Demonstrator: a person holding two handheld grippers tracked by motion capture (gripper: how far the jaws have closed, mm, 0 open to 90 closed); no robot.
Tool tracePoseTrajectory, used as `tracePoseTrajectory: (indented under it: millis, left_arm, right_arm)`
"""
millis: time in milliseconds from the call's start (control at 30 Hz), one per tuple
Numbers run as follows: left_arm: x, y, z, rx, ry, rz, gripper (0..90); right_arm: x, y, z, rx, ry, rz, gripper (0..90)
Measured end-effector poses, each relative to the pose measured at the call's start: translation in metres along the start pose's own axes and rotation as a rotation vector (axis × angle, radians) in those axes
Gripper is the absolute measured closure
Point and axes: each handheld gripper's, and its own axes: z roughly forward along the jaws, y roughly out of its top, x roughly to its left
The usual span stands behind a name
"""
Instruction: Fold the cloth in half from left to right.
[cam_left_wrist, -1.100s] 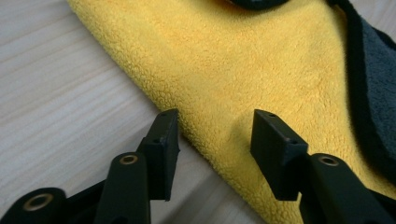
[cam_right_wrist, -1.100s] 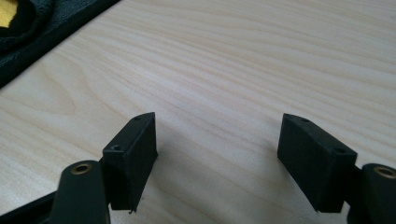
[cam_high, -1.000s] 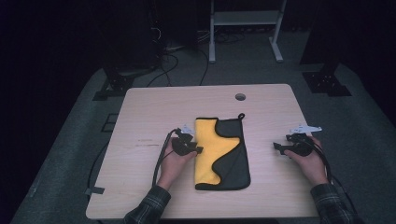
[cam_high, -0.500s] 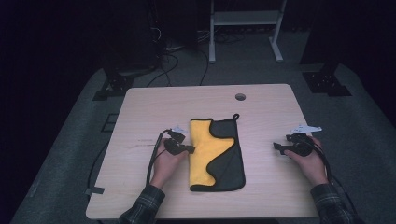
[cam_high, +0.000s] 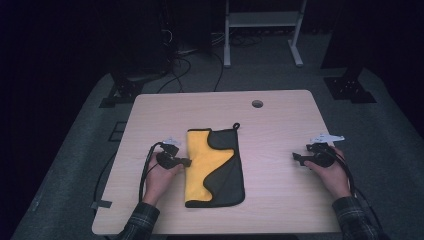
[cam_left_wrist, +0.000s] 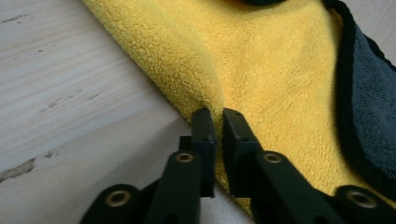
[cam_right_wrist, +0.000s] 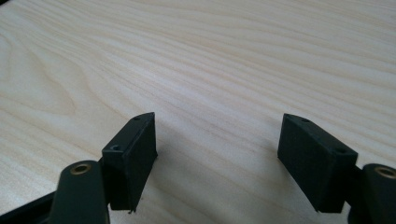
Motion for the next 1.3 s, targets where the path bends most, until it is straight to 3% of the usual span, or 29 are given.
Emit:
tracePoseTrajectory:
  millis: [200,467,567,733,800,933,1100,1300]
  left_arm:
    - [0.002,-0.003,-0.012,-0.039,0.066,0.030,52.5]
    - [0.010,-0.020,-0.030,-0.059,0.093,0.074,27.9]
    - [0.013,-0.027,-0.034,-0.053,0.114,0.090,23.2]
    - [0.018,-0.038,-0.037,-0.043,0.145,0.113,17.3]
    - [0.020,-0.040,-0.037,-0.043,0.148,0.108,16.9]
    - [0.025,-0.044,-0.035,-0.037,0.150,0.109,14.9]
    - [0.026,-0.047,-0.033,-0.038,0.187,0.154,11.1]
    - [0.029,-0.052,-0.029,-0.082,0.187,0.149,1.1]
  right_arm:
    - [0.000,0.000,0.000,-0.001,-0.003,0.002,27.1]
    - [0.000,0.000,0.000,0.003,0.008,-0.006,25.8]
    - [0.000,0.001,0.001,0.000,0.004,-0.003,26.5]
    - [0.004,0.004,0.000,0.011,0.008,-0.024,40.7]
    - [0.006,0.006,0.000,0.018,0.007,-0.032,42.0]
    - [0.013,0.012,0.000,0.009,0.044,-0.037,46.2]
    - [0.022,0.023,0.001,-0.015,0.090,-0.052,49.2]
    - [0.036,0.039,0.002,-0.042,0.134,-0.080,50.9]
